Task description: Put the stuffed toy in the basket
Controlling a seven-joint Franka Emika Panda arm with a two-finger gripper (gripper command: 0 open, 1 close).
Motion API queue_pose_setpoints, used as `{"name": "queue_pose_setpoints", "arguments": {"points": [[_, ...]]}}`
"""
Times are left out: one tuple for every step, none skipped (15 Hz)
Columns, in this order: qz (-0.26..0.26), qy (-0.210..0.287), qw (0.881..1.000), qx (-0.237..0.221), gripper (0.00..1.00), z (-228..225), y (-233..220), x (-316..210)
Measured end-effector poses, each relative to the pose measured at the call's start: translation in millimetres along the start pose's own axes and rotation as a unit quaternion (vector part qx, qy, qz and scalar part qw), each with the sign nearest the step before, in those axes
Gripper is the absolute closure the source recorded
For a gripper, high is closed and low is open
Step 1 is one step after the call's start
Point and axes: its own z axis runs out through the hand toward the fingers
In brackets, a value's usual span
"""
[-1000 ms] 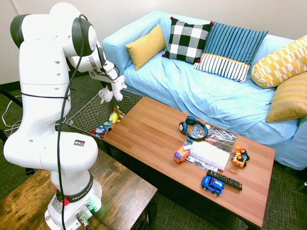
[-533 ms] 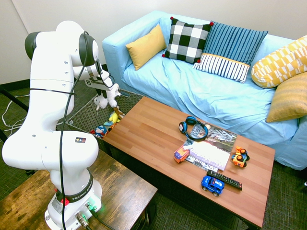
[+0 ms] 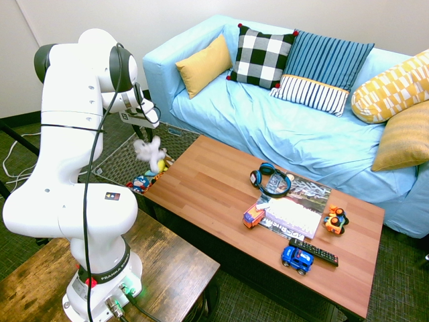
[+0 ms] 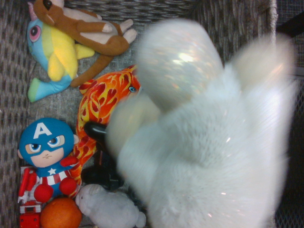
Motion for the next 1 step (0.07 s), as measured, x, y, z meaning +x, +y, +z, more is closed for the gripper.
{"name": "queue_pose_setpoints", "arguments": {"points": [[0.001, 0.0, 1.0, -0.004, 0.0, 1.3, 3.2, 3.5]]}}
